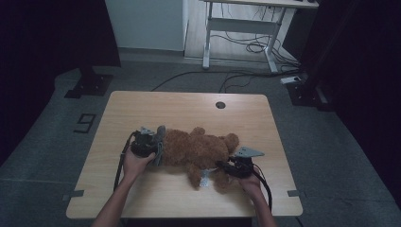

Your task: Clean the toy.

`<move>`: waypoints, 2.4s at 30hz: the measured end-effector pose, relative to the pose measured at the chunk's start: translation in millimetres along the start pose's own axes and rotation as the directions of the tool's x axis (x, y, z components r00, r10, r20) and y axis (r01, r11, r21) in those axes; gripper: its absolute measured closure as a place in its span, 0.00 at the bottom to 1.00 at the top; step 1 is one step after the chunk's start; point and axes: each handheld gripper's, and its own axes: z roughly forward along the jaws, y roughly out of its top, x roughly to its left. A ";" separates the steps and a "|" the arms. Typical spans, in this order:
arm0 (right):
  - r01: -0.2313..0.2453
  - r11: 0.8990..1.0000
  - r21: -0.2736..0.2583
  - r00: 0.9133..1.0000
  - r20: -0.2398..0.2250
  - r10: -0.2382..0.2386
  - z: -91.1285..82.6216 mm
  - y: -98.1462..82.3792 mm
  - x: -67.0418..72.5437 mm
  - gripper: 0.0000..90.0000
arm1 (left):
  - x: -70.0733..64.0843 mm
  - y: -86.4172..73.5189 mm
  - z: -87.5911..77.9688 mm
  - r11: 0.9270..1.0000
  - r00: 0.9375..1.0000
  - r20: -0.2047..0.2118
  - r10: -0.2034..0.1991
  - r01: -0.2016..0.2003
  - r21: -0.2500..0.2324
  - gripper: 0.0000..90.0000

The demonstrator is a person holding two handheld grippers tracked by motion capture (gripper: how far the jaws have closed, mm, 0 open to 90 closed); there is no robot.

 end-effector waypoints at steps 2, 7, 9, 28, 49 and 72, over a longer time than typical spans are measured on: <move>0.000 1.000 0.000 1.000 -0.001 0.000 -0.1 -0.2 -0.4 0.67 | 1.0 -2.2 3.5 1.000 1.000 0.015 -0.009 0.009 0.013 0.88; -0.016 1.000 -0.005 1.000 -0.003 0.016 0.2 -0.8 -3.3 0.67 | 0.5 12.2 -19.1 0.999 1.000 0.022 -0.003 0.004 -0.039 0.88; -0.017 1.000 -0.006 1.000 -0.003 0.017 0.3 -0.9 -3.6 0.67 | -3.4 21.6 -33.1 0.997 1.000 0.028 0.014 -0.012 -0.076 0.88; 0.000 1.000 -0.005 1.000 0.011 0.000 0.2 -0.6 -0.6 0.67 | -171.4 118.0 9.7 0.958 0.933 0.220 0.285 -0.270 -0.099 0.88; 0.000 1.000 0.000 1.000 0.001 0.000 0.6 -1.6 -1.9 0.67 | -43.3 69.2 -25.7 0.989 0.991 -0.043 0.127 -0.130 -0.073 0.88; -0.003 1.000 -0.026 0.999 0.043 0.004 9.6 1.2 -16.1 0.69 | -7.3 60.3 -24.4 0.995 0.998 -0.035 0.058 -0.060 -0.080 0.88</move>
